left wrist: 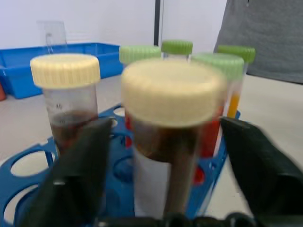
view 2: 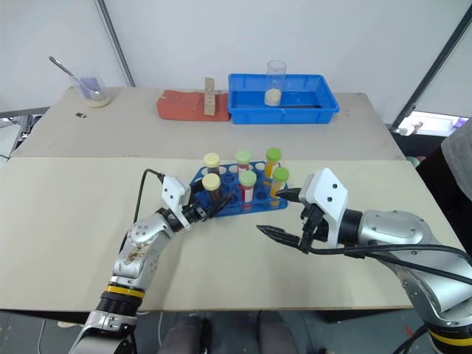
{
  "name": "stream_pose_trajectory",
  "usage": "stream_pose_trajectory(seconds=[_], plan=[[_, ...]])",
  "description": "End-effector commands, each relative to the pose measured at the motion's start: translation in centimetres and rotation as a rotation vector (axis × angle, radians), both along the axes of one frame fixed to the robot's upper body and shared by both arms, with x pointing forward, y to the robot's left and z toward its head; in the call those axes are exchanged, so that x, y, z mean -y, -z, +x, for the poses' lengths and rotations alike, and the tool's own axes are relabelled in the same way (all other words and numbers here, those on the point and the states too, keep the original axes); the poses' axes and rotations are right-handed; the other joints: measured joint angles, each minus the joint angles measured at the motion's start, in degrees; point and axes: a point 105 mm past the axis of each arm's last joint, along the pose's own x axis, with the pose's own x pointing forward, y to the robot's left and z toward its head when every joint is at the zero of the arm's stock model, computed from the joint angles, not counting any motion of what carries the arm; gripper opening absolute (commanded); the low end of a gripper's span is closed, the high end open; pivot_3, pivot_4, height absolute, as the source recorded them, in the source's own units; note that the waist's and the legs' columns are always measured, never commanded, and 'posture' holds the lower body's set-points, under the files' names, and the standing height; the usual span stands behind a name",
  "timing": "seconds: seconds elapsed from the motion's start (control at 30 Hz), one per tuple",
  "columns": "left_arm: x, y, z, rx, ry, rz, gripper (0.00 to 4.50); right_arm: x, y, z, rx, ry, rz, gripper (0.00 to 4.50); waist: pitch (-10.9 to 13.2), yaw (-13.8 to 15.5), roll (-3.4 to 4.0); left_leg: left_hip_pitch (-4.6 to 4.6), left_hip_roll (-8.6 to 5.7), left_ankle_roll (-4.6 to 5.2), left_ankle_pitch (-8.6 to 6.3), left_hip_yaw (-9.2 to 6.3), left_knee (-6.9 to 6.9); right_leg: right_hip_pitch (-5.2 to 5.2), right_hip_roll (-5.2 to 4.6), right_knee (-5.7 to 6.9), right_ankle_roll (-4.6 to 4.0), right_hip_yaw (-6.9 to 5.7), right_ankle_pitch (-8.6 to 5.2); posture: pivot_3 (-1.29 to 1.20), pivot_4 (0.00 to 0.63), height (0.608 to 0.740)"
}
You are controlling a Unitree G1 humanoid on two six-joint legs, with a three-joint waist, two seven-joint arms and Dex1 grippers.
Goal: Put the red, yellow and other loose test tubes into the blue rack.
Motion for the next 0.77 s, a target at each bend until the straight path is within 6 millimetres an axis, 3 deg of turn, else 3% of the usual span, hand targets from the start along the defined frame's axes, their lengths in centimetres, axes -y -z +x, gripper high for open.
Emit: stream_pose_trajectory(seconds=[0.03, 0.27, 0.4, 0.53, 0.77], plan=[[-0.9, -1.9, -0.8, 0.066, 0.033, 0.067, 4.47, 0.5, -1.3, 0.1, 0.04, 0.015, 0.008, 4.26, 0.0, -0.1, 0.0, 0.0, 0.01, 0.0, 0.0, 0.0, 0.0, 0.0, 0.0, 0.0, -0.02, 0.0, -0.01, 0.0, 0.15, 0.74], [-5.9, -3.4, -2.9, -0.005, 0.051, 0.325, 4.47, 3.6, -1.7, 0.7, 0.053, 0.009, -0.085, 4.26, 0.0, -0.2, 0.01, -0.01, 0.08, 0.0, 0.0, 0.05, -0.04, -0.12, 0.0, 0.01, -0.26, -0.03, -0.16, 0.0, 0.15, 0.74], [-9.3, -3.8, -4.0, -0.001, -0.069, 0.504, 4.47, 5.3, -2.0, 0.8, 0.053, -0.009, -0.122, 4.26, 0.0, -0.1, 0.01, 0.01, 0.08, -0.01, -0.01, 0.1, -0.11, -0.15, -0.04, -0.01, -0.38, -0.03, -0.26, 0.0, 0.15, 0.74], [-10.3, -5.3, -5.6, -0.007, -0.057, 0.486, 4.47, 5.9, -2.8, 0.8, 0.064, -0.024, -0.111, 4.26, 0.0, -0.1, 0.01, -0.02, 0.13, -0.01, -0.01, 0.18, -0.19, -0.3, -0.07, 0.01, -0.43, -0.05, -0.29, 0.0, 0.15, 0.74], [-10.5, -6.2, -6.0, -0.034, -0.024, 0.488, 4.47, 5.7, -3.4, 1.3, 0.085, -0.031, -0.089, 4.26, 0.0, 0.0, 0.02, 0.0, 0.13, -0.01, -0.01, 0.22, -0.19, -0.34, -0.07, 0.08, -0.45, -0.07, -0.3, 0.0, 0.15, 0.74]])
